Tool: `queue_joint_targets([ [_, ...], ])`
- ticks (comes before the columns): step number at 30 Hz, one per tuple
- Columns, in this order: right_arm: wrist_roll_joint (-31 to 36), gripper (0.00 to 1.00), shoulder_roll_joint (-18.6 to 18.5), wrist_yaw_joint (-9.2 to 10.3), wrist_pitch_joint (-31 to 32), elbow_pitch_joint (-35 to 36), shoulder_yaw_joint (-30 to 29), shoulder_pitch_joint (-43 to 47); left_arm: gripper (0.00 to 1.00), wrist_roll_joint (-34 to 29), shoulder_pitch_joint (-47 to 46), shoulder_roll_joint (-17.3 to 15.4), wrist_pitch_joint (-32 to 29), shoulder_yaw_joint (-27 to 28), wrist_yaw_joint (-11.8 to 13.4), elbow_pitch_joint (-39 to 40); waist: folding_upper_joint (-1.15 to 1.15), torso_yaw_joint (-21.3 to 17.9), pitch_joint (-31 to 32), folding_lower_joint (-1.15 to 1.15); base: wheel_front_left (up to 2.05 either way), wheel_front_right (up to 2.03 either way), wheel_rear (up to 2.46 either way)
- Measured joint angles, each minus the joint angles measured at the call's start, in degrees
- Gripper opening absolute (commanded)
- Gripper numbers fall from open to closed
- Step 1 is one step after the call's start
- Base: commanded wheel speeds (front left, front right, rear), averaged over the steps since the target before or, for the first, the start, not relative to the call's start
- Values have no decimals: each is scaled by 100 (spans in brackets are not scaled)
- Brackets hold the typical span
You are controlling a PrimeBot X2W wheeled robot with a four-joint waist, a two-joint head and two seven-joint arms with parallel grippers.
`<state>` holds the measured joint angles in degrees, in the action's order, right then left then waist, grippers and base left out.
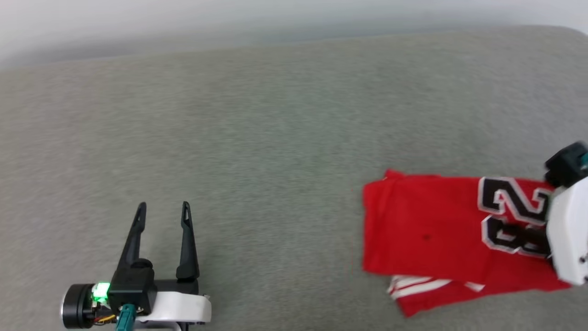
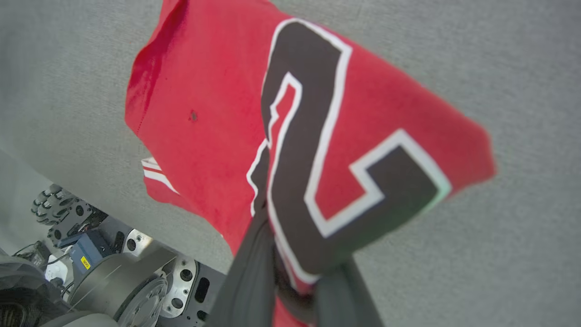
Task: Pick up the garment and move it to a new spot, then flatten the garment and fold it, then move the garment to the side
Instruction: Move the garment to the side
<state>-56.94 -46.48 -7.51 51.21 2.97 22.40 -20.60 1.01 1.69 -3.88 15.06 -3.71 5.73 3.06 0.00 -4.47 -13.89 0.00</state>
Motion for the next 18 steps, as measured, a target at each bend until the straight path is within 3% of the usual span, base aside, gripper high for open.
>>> queue_joint_targets([
  [11, 780, 0, -730, 0, -450, -936, -533, -597, 100, -127, -336, -287, 1, 54, -65, 247, 0, -790, -769, 0, 0, 0, 0],
  [18, 1291, 0, -760, 0, -851, -1737, -936, -1101, 100, -145, -601, -472, 1, 65, -85, 442, 0, -1013, -1400, 1, 0, 0, 0],
])
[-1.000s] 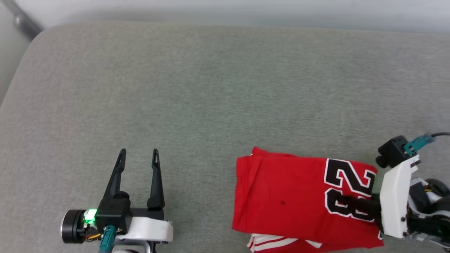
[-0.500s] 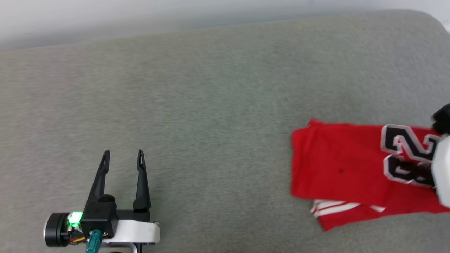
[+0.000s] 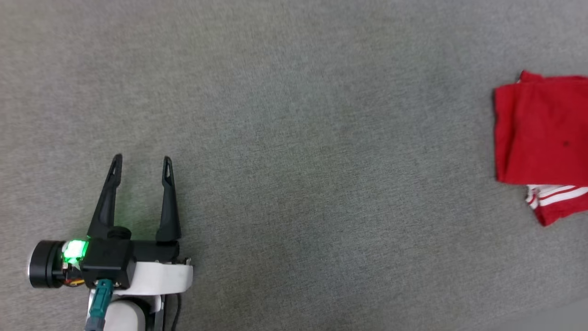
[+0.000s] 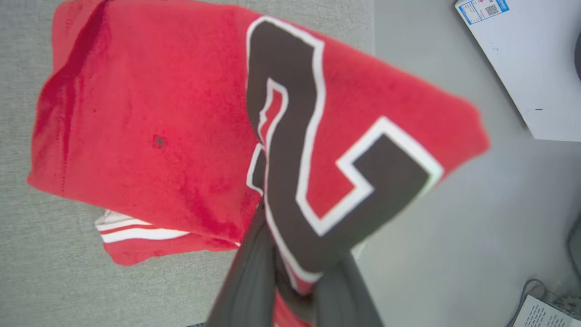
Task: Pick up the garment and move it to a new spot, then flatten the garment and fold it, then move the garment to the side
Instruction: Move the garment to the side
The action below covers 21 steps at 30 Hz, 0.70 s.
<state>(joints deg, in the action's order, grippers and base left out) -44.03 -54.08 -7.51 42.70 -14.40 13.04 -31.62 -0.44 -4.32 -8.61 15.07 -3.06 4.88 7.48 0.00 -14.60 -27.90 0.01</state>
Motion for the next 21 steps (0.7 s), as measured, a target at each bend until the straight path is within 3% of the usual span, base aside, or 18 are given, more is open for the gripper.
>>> queue_joint_targets([
  [9, 727, 0, 82, -1, -423, -828, -571, -486, 100, -30, -274, -112, 1, -75, -27, 266, 0, 39, -651, 0, 0, 0, 0],
  [15, 1094, 0, 382, -1, -644, -1244, -904, -607, 100, -22, -369, -91, 23, -176, 16, 356, 0, 179, -847, 0, 0, 0, 0],
  [16, 1160, 38, 444, -1, -659, -1310, -922, -606, 100, -14, -391, -79, 23, -194, 23, 337, 0, 205, -834, 0, 0, 0, 0],
  [17, 1258, 100, 513, -1, -751, -1359, -976, -607, 100, -3, -396, -60, 23, -201, 40, 319, 0, 222, -802, 0, 0, 0, 0],
  [21, 1677, 100, 606, -1, -1012, -1528, -1160, -625, 100, 23, -376, -4, 15, -211, 101, 193, 0, 288, -561, 0, 0, 0, 0],
])
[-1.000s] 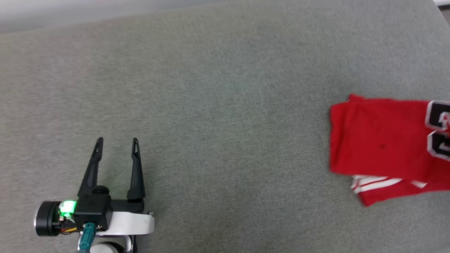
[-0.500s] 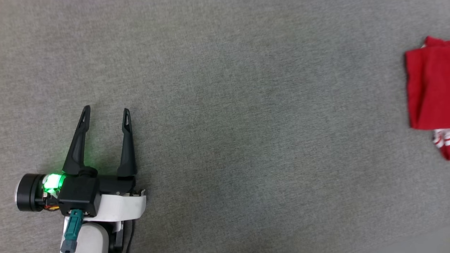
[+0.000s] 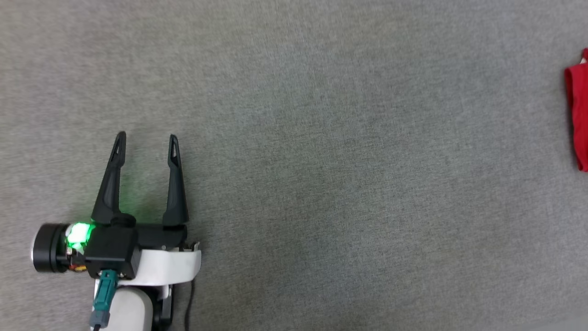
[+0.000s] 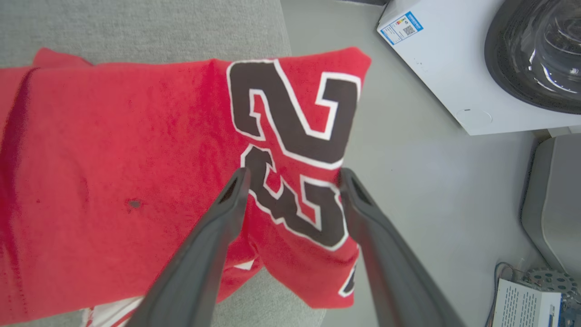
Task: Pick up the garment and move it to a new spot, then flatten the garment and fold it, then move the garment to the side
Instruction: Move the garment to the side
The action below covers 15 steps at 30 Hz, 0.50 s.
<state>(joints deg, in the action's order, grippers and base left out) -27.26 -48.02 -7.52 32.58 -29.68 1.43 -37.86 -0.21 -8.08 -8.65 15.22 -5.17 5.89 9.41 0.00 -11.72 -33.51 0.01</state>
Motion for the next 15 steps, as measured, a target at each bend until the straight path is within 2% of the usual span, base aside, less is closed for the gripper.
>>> queue_joint_targets([
  [2, 231, 100, 33, 0, -231, -8, -74, -4, 100, 37, 97, 33, -2, -9, 29, -53, 0, 39, 177, 0, 0, 0, 0],
  [9, 1192, 100, 31, 0, -1746, 274, -312, 2, 100, 158, 411, 216, -15, -13, 118, -186, 0, 242, 911, -1, 0, 0, 0],
  [15, 1935, 100, 676, 0, -3442, 705, -723, 27, 100, 212, 693, 322, -15, 22, 138, -301, 0, 480, 1517, -1, 0, 0, 0],
])
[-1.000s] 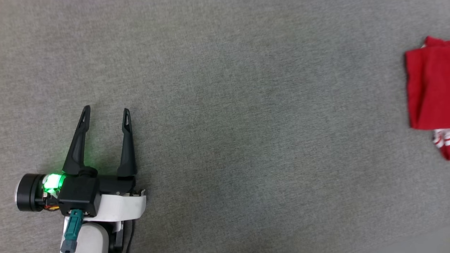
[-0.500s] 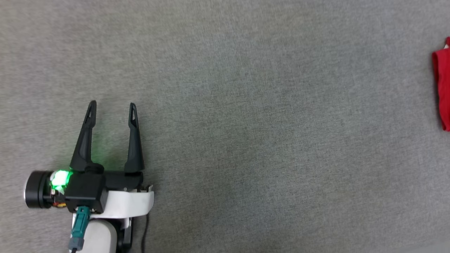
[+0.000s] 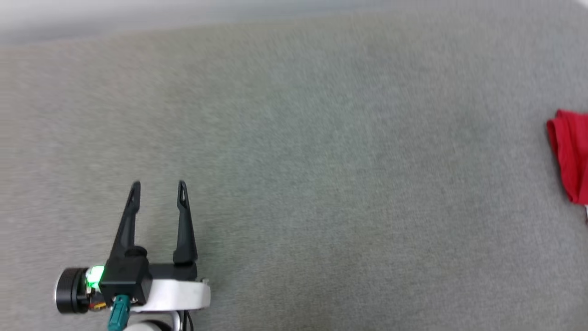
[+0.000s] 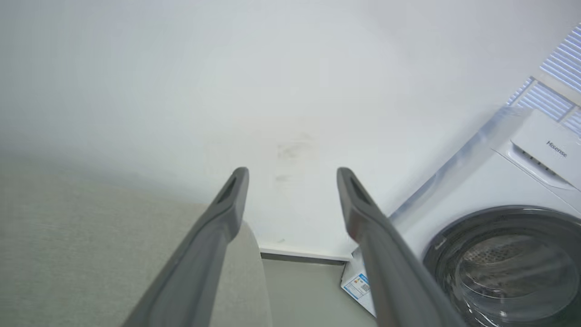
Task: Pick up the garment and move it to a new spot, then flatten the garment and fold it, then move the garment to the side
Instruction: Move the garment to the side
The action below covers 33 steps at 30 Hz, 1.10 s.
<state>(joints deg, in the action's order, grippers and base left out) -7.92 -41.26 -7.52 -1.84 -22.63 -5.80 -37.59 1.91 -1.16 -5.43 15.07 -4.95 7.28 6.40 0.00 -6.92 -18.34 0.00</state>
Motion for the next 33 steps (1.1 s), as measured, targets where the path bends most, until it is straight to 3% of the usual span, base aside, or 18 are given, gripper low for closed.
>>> queue_joint_targets([
  [6, 390, 100, 935, 0, -1141, 436, -94, 332, 100, 29, 296, 40, 0, 109, -21, -153, 0, 213, 529, 0, 0, 0, 0],
  [13, 391, 100, 2062, 0, -1312, 1222, -16, 1308, 100, 27, 487, 80, 0, 135, -71, -354, 0, 509, 983, 0, 0, 0, 0],
  [19, 270, 100, 2753, 0, -1319, 1763, -35, 2224, 100, 19, 591, 123, 0, 86, -122, -470, 0, 742, 1233, 0, 0, 0, 0],
  [33, 27, 100, 3577, 1, -1319, 2204, -20, 4000, 100, -12, 926, 190, 0, 63, -176, -622, 0, 879, 1640, -1, 0, 0, 0],
])
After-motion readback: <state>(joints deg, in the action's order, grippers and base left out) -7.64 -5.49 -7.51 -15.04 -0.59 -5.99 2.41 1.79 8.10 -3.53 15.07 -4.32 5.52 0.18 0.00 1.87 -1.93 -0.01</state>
